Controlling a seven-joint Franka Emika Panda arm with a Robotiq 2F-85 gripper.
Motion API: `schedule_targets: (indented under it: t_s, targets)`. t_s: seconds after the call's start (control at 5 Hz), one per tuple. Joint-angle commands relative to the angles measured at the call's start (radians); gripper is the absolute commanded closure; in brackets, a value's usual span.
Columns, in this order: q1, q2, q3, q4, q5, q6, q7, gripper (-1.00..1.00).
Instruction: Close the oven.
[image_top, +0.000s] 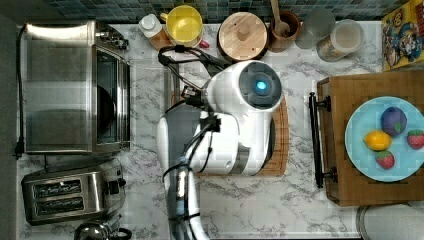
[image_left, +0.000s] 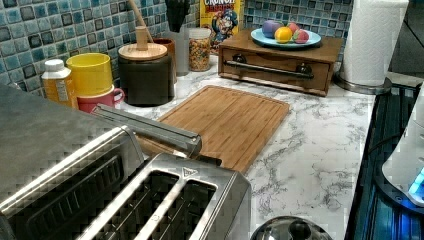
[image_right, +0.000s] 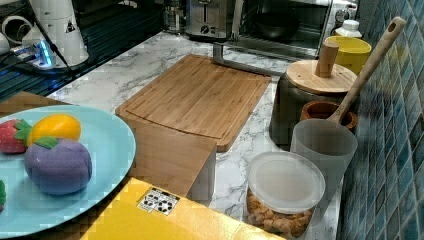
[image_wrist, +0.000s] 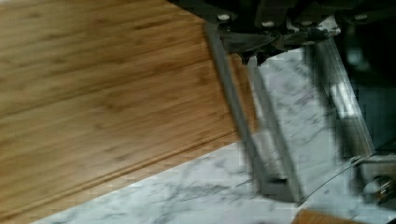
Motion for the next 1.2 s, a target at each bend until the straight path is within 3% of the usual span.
schedule_targets:
  t_s: [0.2,0.6,1.2]
  targets:
    - [-0.032,0.09,-0.093,-0.103,0.331,0.078,-0.433,1.0]
    - [-0.04,0.164,-0.033,-0.137,0.481,0.17,-0.6,1.0]
    - [-0.089,0.321,-0.02,-0.106,0.682,0.117,-0.969,1.0]
